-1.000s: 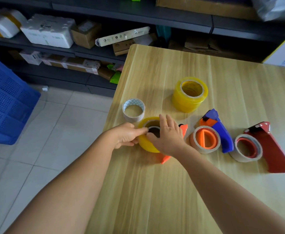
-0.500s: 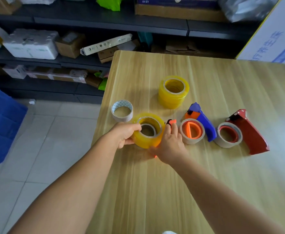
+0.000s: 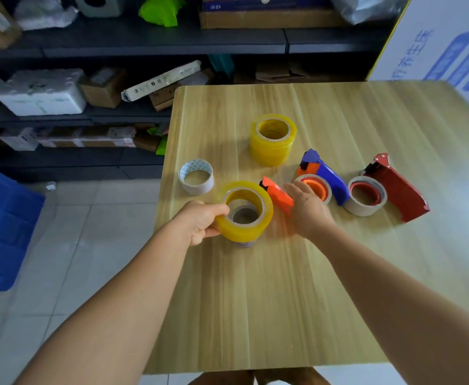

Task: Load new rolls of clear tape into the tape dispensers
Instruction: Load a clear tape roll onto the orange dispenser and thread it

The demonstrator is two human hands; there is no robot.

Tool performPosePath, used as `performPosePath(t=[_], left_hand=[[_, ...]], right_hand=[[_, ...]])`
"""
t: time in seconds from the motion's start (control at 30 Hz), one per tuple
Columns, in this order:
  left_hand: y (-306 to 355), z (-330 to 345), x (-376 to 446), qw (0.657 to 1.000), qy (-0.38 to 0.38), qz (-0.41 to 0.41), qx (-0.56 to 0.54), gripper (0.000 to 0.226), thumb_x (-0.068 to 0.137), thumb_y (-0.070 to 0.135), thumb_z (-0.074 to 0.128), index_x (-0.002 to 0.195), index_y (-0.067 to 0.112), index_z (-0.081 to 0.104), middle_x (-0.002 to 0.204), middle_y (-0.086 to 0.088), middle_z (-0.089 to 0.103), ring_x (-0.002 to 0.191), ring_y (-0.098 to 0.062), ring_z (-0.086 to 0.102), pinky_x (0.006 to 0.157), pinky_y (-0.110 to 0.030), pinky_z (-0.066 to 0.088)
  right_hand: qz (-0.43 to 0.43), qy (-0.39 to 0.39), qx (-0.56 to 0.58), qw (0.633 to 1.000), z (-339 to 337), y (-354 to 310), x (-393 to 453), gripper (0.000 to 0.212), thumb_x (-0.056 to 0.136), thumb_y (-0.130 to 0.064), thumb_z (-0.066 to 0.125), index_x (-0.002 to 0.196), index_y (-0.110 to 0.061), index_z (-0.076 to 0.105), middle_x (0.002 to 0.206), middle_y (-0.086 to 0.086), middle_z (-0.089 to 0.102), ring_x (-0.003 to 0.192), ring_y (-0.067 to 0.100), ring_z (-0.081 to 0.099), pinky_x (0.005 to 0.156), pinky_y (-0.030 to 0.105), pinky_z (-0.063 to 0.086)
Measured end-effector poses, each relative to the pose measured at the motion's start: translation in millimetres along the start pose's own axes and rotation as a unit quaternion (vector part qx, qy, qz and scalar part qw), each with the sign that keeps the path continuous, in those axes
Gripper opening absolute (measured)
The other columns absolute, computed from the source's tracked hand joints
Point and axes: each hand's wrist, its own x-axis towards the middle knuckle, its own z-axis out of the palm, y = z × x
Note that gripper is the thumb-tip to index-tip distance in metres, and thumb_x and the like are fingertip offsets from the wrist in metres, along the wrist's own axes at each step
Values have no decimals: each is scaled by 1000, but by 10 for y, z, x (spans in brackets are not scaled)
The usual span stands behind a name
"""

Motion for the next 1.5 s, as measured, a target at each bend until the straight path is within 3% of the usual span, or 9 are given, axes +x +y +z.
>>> performPosePath(t=[0.1,0.2,0.4,0.53,0.73,0.87,1.07,1.37,1.5], left_hand=[[-52,25,-17,1000,-5,-9,9,16,86,4,62,101,3,56,75,-11,60,69,-18,60,62,-30,50],[-74,99,-37,1000,-10,-17,2,31,85,5,63,114,0,54,80,-12,63,72,-19,62,61,-30,51],[-149,124,-36,999,-11,-42,-24,46,83,5,67,124,5,48,87,-11,65,75,-18,62,62,-32,53],[-171,111,-81,998,-36,-42,-35,21,86,-3,61,101,9,54,86,-10,65,76,-19,63,75,-36,54],[-188,60,-137,997,-58,-29,-29,26,85,-8,56,106,7,53,90,-11,64,76,-21,64,76,-38,56],[-227,50,-160,997,-68,-34,-21,28,85,-7,57,110,5,54,92,-11,65,76,-19,66,68,-33,58],[-219,117,-101,999,-37,-18,-32,21,85,-3,59,103,8,56,88,-9,66,72,-16,65,61,-28,57],[-169,57,34,999,-48,-9,-12,29,88,6,63,117,5,57,107,-15,67,88,-20,65,79,-31,54],[-163,33,91,998,-60,-16,15,32,88,5,62,119,2,55,108,-17,66,93,-23,64,85,-35,54]], right_hand=[[-42,56,69,995,10,-118,-84,44,100,-34,41,143,-21,41,149,4,39,133,27,39,104,39,36],[-76,0,99,992,66,-222,-179,55,96,-47,44,147,-28,32,147,3,39,130,25,44,101,37,40],[-81,-53,117,988,154,-154,-207,63,94,-21,51,151,-24,24,152,2,36,137,20,37,106,31,34],[-83,-73,138,984,128,-141,-219,67,91,-14,53,150,-28,24,151,-1,36,136,20,39,101,27,37],[-84,-103,195,972,9,-143,-318,70,88,-7,56,146,-36,30,135,-9,44,99,12,53,77,27,53],[-75,-116,210,968,-1,-158,-346,70,87,-8,57,144,-40,32,124,-13,45,96,11,56,79,32,56],[-36,-98,242,965,39,-161,-298,63,89,-8,53,139,-42,36,117,-9,50,88,11,58,66,25,53],[-22,-120,216,969,147,-214,-142,65,96,-12,44,148,-41,21,133,-8,45,77,4,56,55,17,46],[-16,-147,203,968,147,-198,-96,67,97,-9,44,149,-42,18,144,-8,36,86,5,50,65,18,47]])
